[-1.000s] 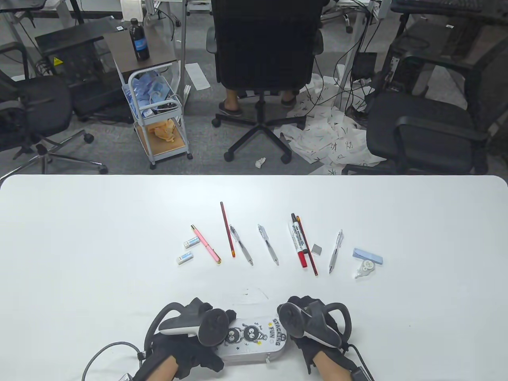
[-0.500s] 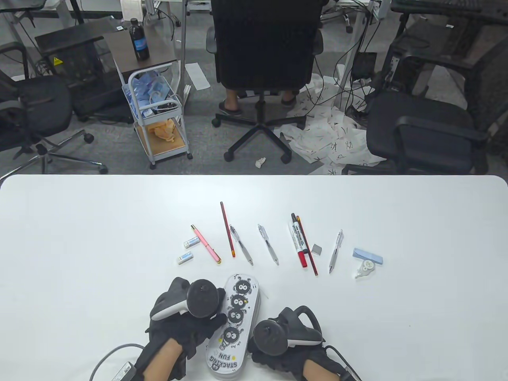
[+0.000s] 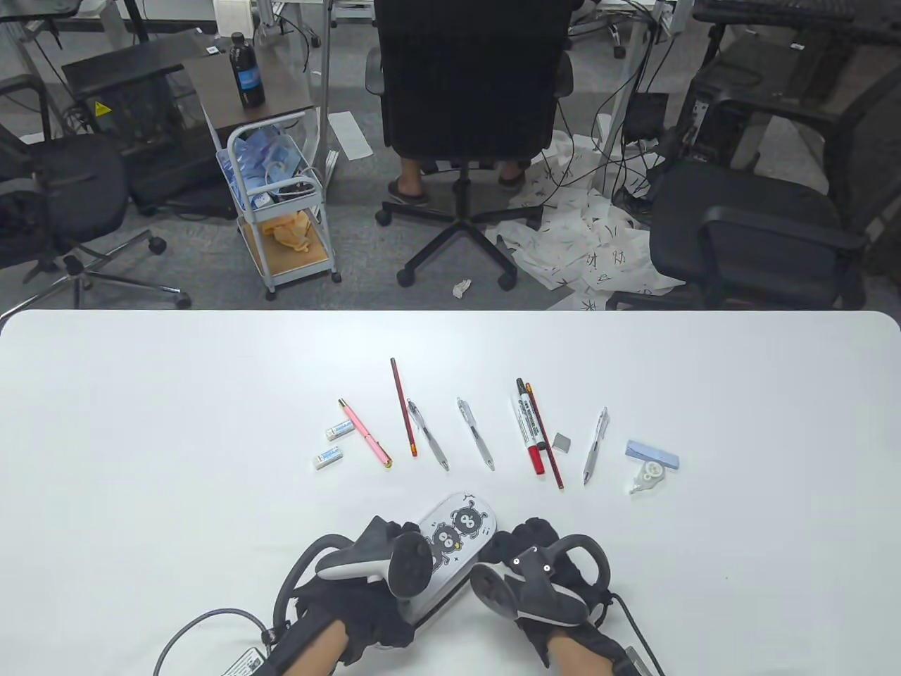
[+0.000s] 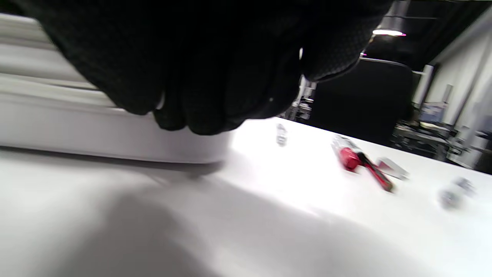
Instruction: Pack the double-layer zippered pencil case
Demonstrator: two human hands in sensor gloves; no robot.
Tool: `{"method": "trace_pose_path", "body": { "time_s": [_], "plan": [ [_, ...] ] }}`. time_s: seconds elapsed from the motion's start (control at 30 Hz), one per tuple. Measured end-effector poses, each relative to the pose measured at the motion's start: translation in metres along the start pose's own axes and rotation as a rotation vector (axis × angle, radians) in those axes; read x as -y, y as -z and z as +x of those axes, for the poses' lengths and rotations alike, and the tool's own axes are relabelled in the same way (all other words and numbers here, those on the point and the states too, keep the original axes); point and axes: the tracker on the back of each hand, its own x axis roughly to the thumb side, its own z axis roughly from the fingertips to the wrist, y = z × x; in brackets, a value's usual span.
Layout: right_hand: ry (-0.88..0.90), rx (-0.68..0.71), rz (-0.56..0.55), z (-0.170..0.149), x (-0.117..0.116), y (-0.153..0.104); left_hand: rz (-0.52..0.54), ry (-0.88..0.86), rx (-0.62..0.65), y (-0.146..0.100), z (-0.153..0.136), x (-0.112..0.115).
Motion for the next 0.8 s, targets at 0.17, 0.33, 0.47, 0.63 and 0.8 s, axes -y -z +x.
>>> {"method": "trace_pose_path", "body": {
  "time_s": [0.17, 0.33, 0.47, 0.63, 0.8],
  "plan": [
    [0.066, -0.026, 0.031, -0.021, -0.004, -0.001, 0.023, 0.140, 0.088, -0.016, 0.001, 0.009],
    [0.122, 0.120, 0.097, -0.007, -0.004, 0.003, 0.121, 0.224, 0.252, -0.027, 0.016, 0.022],
    [0.126, 0.181, 0.189, 0.007, -0.009, 0.007, 0.134, 0.131, 0.311, -0.027, 0.017, 0.020],
    [0.268, 0.096, 0.171, -0.007, -0.013, 0.003, 0.190, -0.007, 0.367, -0.030, 0.003, 0.015],
    [0.195, -0.109, -0.038, -0.028, -0.002, 0.000, 0.219, -0.093, 0.402, -0.031, -0.010, 0.005]
  ]
}}
